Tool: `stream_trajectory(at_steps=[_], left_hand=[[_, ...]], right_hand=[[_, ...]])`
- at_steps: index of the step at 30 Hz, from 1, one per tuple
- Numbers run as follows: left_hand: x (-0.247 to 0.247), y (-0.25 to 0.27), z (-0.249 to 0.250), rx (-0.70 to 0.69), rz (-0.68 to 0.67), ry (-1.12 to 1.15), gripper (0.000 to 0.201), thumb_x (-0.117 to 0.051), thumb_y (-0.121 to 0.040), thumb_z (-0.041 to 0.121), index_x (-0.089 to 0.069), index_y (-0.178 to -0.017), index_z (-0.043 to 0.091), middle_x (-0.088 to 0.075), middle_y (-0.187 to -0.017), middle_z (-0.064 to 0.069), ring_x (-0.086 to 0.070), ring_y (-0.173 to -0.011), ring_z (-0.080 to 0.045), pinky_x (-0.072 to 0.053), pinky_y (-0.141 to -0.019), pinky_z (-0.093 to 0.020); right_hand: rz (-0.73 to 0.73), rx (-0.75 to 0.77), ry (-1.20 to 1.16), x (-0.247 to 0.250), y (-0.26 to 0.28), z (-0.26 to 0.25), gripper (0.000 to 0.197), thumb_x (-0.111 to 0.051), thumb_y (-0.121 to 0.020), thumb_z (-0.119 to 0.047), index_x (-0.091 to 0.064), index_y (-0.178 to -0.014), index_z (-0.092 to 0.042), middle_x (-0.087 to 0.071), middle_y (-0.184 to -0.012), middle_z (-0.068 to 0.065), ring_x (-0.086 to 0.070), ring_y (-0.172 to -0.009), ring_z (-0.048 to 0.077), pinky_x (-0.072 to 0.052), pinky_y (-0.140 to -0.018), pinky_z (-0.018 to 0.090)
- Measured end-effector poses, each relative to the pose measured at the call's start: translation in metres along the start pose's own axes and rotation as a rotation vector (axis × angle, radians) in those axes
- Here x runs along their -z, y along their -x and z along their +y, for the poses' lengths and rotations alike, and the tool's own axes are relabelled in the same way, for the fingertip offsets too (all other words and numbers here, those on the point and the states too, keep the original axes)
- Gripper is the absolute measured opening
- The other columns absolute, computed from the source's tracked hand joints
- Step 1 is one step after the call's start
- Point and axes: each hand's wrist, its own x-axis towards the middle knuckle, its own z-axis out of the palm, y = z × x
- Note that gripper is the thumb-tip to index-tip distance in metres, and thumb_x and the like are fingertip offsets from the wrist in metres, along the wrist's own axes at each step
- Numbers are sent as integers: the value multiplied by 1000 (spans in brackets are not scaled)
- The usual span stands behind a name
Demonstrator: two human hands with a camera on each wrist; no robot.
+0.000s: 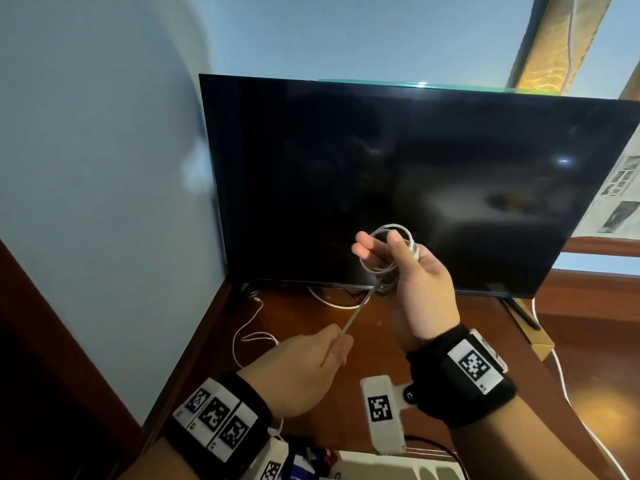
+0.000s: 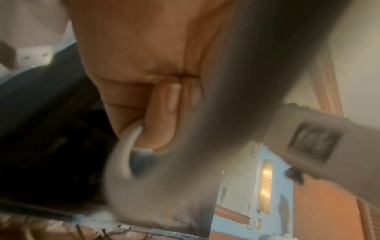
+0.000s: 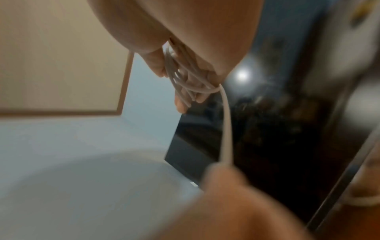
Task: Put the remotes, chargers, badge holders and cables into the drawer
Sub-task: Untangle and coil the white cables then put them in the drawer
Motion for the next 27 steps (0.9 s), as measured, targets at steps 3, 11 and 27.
stream_trajectory(at_steps=[3, 11, 27], left_hand=[[1, 6, 4, -89, 24, -121, 31, -29, -109, 53, -47, -96, 31, -60, -75, 3, -54, -60, -12, -47, -60, -42], [51, 14, 9, -234, 365, -616, 41, -23, -108, 51, -35, -73, 34, -43, -68, 9, -43, -60, -7, -34, -64, -29], [0, -15, -24, -87, 190, 1032, 86, -21, -84, 89, -72, -97, 21, -55, -77, -3, -37, -55, -11, -23, -47, -27]], right_hand=[[-8, 119, 461, 13, -3, 18, 23, -59, -103, -29, -62, -108, -6, -78, -105, 8, -75, -101, 17, -58, -93, 37], [-390, -27, 1168, 38, 12, 60, 50, -38, -102, -61, -52, -83, -17, -63, -63, -1, -59, -54, 17, -54, -60, 42], [-213, -303, -40, 11, 24, 41, 37, -57, -101, -39, -52, -85, -7, -28, -51, -1, -25, -47, 17, -43, -61, 29]])
